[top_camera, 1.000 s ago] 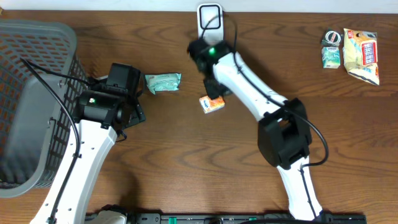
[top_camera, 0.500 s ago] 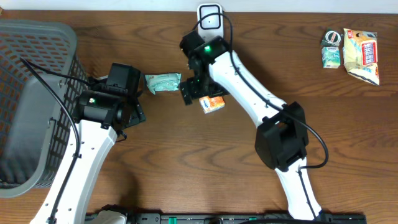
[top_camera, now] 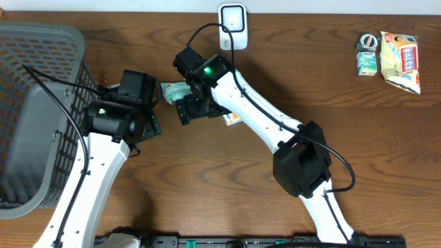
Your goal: Scan the item barcode
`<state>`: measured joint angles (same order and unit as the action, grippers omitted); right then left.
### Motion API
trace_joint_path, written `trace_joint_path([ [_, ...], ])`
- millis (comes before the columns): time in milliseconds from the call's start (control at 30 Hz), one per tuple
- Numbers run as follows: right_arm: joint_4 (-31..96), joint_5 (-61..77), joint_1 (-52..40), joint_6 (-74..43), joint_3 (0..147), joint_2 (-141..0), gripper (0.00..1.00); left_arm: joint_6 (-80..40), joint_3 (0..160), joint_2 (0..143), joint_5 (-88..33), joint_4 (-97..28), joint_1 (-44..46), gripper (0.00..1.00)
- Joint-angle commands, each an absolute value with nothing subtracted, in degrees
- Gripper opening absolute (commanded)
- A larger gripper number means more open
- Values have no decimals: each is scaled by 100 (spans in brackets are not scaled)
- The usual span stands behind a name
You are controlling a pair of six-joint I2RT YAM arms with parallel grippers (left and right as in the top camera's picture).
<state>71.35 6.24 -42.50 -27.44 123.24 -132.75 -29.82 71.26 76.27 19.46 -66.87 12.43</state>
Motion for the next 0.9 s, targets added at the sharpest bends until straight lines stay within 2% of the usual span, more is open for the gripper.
trace_joint_path([
  [0,7150,231,-4222,-3345,12287,-13310,99,-3013,7146,7596,2021,-6702,1212,98],
  [67,7214,-150,-4204,-3527,12287,-13310,99,-3013,7146,7596,2021,-6702,1212,98],
  [233,7575,-1041,-4018,-4853,12287,-13310,99,-3013,7146,7596,2021,-6702,1212,98],
  [567,7655,25,-3317,-4893,12276,-13310,99,-3013,7146,7596,2021,-6702,1212,98],
  [867,7463,213,-3089,-5885,11513,-13310,99,-3013,7146,7596,2021,-6702,1212,98],
])
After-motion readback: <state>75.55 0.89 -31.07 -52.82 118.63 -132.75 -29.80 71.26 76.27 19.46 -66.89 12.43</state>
